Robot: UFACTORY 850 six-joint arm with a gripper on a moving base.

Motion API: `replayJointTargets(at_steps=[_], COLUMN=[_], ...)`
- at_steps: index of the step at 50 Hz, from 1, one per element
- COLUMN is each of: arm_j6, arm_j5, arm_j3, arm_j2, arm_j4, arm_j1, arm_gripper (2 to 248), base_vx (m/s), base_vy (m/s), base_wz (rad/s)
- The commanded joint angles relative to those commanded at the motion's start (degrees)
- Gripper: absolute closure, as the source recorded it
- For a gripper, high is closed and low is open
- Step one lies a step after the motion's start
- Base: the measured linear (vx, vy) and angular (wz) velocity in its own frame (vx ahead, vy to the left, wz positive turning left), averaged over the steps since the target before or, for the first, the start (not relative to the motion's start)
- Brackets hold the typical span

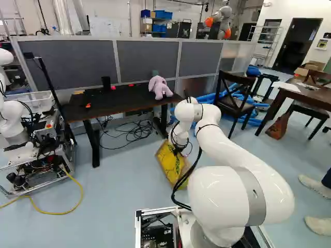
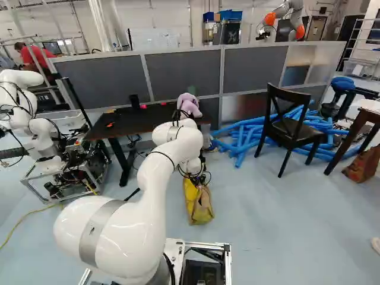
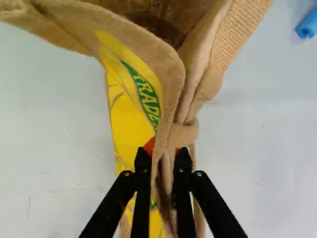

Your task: Pick up the bag on the ground and place it on the table

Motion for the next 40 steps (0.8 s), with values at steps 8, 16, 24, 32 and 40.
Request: replayJointTargets(at_steps=[8, 16, 24, 32, 40], arm_j6=[0.00, 0.00, 0.00, 0.00, 0.00], arm_j5=[0.00, 0.00, 0.00, 0.00, 0.00], arm_j3=[0.00, 0.00, 0.00, 0.00, 0.00], arm_j2=[0.00, 0.00, 0.00, 0.00, 0.00], arm_j4=[0.00, 0.00, 0.00, 0.00, 0.00], arm_j1=[0.00, 0.00, 0.00, 0.00, 0.00], arm_gripper=[228, 228, 228, 228, 228], base_vx=[0.000, 0.000, 0.000, 0.000, 0.000], base_vy=[0.000, 0.000, 0.000, 0.000, 0.000], base_wz=[0.000, 0.000, 0.000, 0.000, 0.000])
